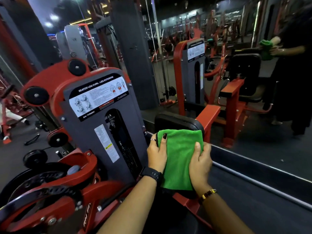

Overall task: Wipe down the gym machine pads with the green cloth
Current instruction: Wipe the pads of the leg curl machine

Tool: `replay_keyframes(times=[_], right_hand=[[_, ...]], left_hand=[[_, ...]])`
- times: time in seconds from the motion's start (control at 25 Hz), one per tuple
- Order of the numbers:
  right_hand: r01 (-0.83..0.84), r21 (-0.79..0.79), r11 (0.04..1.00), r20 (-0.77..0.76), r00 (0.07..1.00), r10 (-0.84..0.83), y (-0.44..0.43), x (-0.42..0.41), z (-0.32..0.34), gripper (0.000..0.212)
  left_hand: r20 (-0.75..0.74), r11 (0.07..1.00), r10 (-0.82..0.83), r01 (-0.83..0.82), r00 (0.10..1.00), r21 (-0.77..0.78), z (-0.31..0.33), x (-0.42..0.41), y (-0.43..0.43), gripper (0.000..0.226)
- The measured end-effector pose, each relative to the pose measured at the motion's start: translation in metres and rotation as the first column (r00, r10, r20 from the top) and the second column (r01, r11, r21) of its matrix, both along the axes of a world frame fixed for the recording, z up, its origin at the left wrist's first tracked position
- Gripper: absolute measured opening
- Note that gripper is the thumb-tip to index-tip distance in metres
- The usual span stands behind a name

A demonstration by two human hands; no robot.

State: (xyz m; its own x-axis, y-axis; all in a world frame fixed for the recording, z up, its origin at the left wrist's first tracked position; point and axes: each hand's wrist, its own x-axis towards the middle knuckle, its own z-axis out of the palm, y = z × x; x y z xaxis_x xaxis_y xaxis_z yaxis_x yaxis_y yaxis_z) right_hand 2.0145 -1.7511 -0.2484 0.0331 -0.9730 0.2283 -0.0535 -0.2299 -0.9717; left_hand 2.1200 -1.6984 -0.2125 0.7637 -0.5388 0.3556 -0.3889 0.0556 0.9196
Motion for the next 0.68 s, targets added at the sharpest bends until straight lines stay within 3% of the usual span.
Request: replay_keyframes(times=[0.2,0.4,0.68], right_hand=[[0.03,-0.01,1.0,-0.033,0.999,-0.03,0.002,0.019,-0.008,0.025],[0.066,-0.032,0.997,-0.043,0.997,-0.068,0.006,0.043,-0.003,0.027],[0.14,-0.063,0.988,-0.081,0.986,-0.145,0.002,0.075,-0.01,0.037]], left_hand=[[-0.049,1.0,-0.028,0.028,0.998,-0.004,-0.008,0.021,0.001,0.009],[-0.067,0.999,-0.035,0.037,0.997,0.016,-0.021,0.053,-0.006,0.023],[-0.051,0.995,-0.099,0.098,0.994,-0.021,-0.022,0.086,-0.014,0.01]])
